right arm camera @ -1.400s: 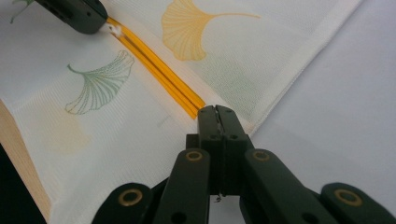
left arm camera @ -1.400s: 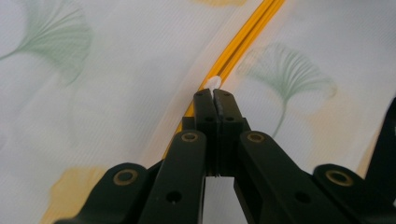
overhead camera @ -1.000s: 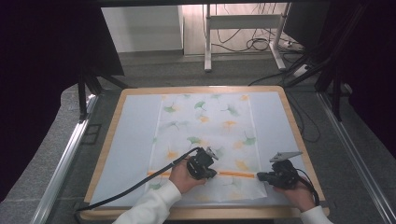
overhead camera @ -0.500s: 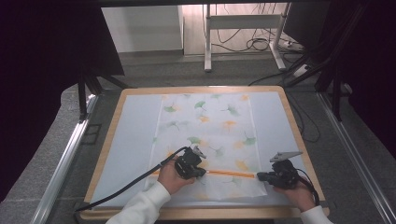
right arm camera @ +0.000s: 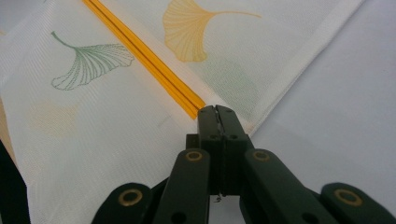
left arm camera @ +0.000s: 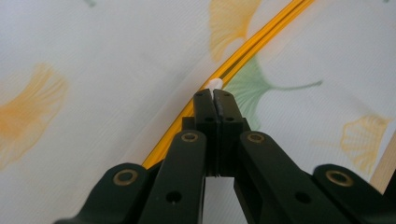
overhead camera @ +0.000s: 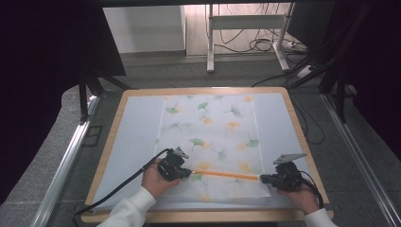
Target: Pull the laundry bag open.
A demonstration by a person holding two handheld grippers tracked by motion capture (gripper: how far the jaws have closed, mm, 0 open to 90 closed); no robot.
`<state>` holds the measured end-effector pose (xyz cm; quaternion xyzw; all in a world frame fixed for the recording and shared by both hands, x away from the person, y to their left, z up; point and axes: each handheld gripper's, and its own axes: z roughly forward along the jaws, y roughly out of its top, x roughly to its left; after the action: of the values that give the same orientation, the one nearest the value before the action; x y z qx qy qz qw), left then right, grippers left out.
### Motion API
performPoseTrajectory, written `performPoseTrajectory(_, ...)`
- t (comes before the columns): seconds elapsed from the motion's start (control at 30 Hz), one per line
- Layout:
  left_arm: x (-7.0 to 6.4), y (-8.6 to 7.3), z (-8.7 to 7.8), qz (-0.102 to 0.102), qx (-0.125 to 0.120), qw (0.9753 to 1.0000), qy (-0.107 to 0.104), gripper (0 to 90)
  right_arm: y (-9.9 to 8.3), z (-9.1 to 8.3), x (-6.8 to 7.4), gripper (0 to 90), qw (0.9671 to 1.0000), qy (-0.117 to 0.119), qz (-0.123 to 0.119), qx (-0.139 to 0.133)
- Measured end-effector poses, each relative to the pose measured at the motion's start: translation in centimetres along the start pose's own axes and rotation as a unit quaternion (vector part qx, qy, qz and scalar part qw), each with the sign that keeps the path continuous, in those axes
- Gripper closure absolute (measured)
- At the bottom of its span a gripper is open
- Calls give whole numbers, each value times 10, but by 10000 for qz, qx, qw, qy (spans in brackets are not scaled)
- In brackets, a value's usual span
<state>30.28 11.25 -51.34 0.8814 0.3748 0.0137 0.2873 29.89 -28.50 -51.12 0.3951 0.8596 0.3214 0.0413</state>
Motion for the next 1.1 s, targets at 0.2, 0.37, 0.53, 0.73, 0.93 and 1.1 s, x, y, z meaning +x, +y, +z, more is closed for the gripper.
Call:
performPoseTrajectory(0.2,13,-13,-12,-103,-1,9999,134,900,0,0,0,898,10000,-1,0,-6)
performPoseTrajectory(0.37,27,-27,-23,-309,-49,9993,209,900,0,0,0,898,10000,17,0,-2)
performPoseTrajectory(0.53,37,-39,-31,-429,-40,9986,309,900,0,0,0,898,10000,4,-14,2)
performPoseTrajectory(0.73,51,-57,-41,-659,-75,9971,369,900,0,0,0,898,10000,13,-18,-2)
performPoseTrajectory(0.93,58,-69,-50,-772,-119,9958,483,900,0,0,0,898,10000,4,-26,10)
performPoseTrajectory(1.1,64,-77,-56,-888,-182,9945,531,900,0,0,0,898,10000,8,-39,7)
